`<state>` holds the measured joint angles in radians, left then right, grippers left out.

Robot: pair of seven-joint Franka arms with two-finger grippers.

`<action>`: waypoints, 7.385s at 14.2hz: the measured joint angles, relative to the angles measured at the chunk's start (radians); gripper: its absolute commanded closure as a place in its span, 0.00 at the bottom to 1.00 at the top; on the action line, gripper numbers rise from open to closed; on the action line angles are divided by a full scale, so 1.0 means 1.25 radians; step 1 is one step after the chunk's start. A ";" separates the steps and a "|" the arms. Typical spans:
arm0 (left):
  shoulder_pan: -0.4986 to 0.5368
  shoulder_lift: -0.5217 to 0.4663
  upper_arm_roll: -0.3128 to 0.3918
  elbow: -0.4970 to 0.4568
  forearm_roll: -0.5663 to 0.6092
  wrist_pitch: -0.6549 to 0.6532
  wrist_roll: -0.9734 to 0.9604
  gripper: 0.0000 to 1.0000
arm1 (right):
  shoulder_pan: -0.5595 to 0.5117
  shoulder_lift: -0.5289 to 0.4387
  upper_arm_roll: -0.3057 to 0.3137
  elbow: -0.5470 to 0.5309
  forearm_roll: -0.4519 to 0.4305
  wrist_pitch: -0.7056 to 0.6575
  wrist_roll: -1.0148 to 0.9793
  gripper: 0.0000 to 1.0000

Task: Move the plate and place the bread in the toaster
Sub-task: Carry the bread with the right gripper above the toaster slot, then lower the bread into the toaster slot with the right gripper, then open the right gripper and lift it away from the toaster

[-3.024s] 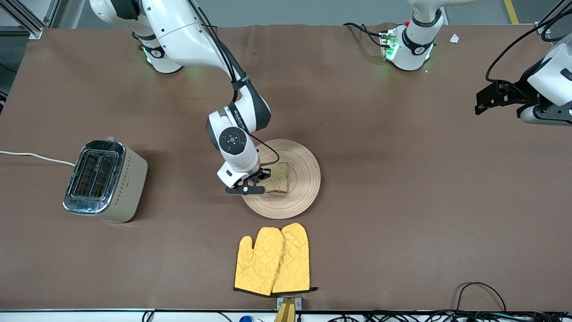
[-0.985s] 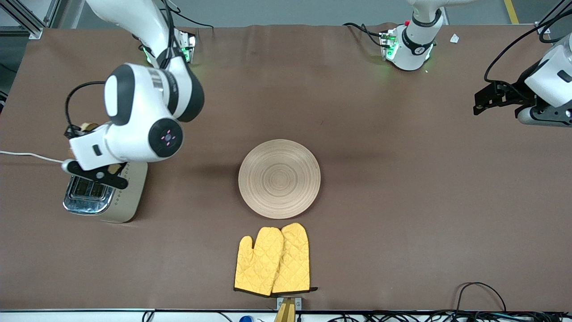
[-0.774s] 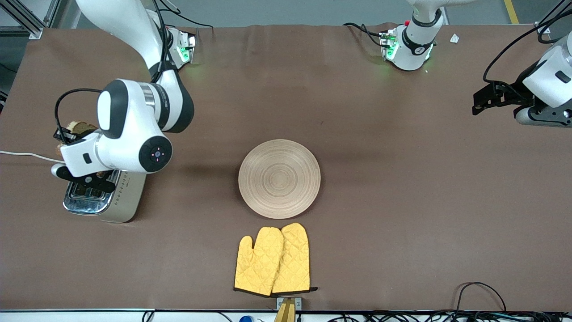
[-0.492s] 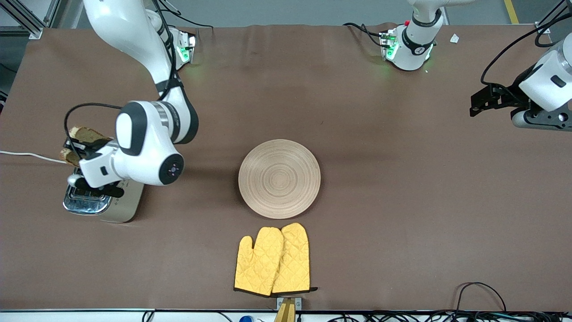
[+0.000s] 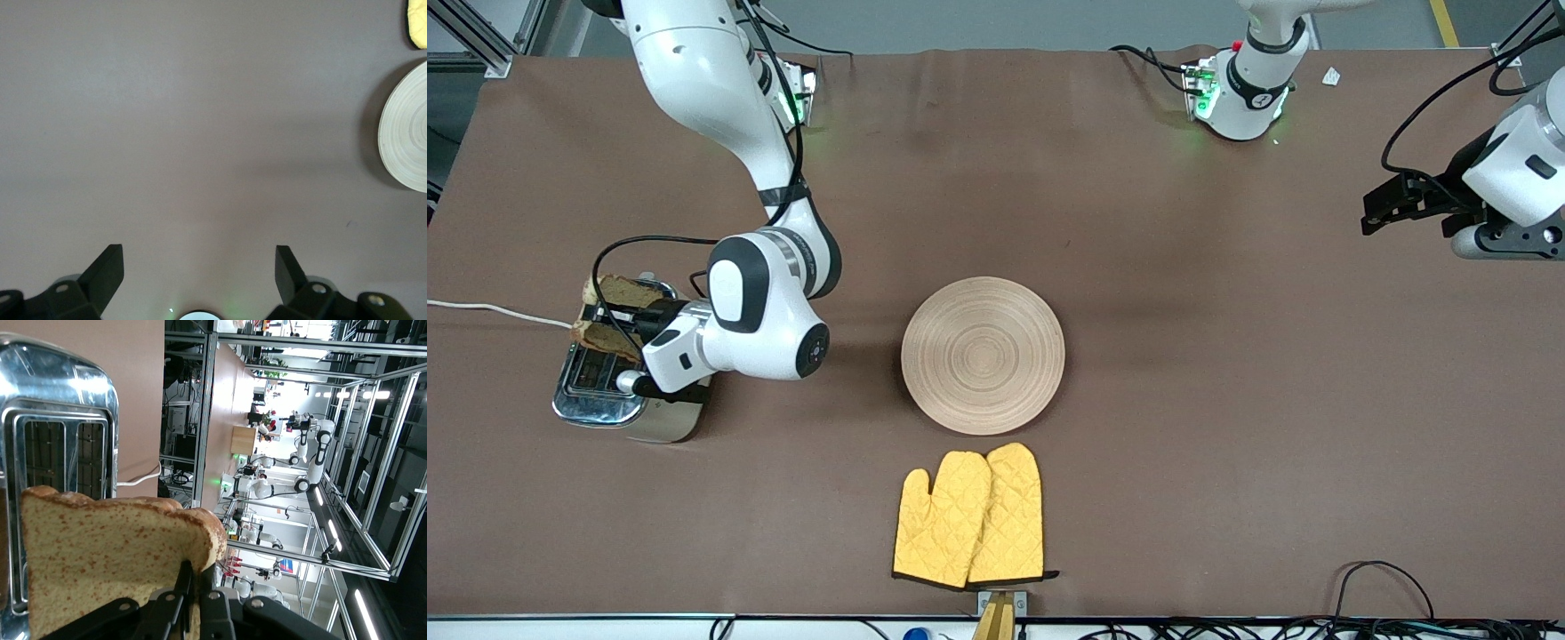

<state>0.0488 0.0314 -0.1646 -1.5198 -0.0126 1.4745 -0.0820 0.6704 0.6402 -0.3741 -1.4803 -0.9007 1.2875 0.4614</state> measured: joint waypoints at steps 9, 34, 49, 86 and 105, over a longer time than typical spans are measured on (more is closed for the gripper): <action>-0.001 0.000 -0.001 0.000 0.000 0.000 -0.003 0.00 | -0.008 0.000 -0.003 -0.041 -0.032 0.063 0.000 1.00; -0.001 0.000 -0.002 0.000 0.000 0.000 -0.003 0.00 | -0.051 -0.002 -0.010 -0.047 -0.039 0.103 0.000 1.00; 0.000 0.000 -0.002 0.000 0.000 0.000 -0.003 0.00 | -0.050 0.012 0.003 -0.041 -0.039 0.120 0.019 1.00; 0.001 -0.004 0.000 0.002 0.001 0.001 -0.006 0.00 | -0.112 -0.390 -0.012 0.087 0.570 0.109 -0.063 0.00; 0.002 -0.005 0.003 0.031 0.018 0.001 -0.035 0.00 | -0.552 -0.506 0.266 -0.006 0.658 0.134 -0.398 0.00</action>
<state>0.0519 0.0246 -0.1610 -1.4809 0.0095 1.4757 -0.1260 -0.0196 0.0074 -0.0412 -1.4880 -0.0788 1.4555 -0.0359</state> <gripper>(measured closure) 0.000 0.000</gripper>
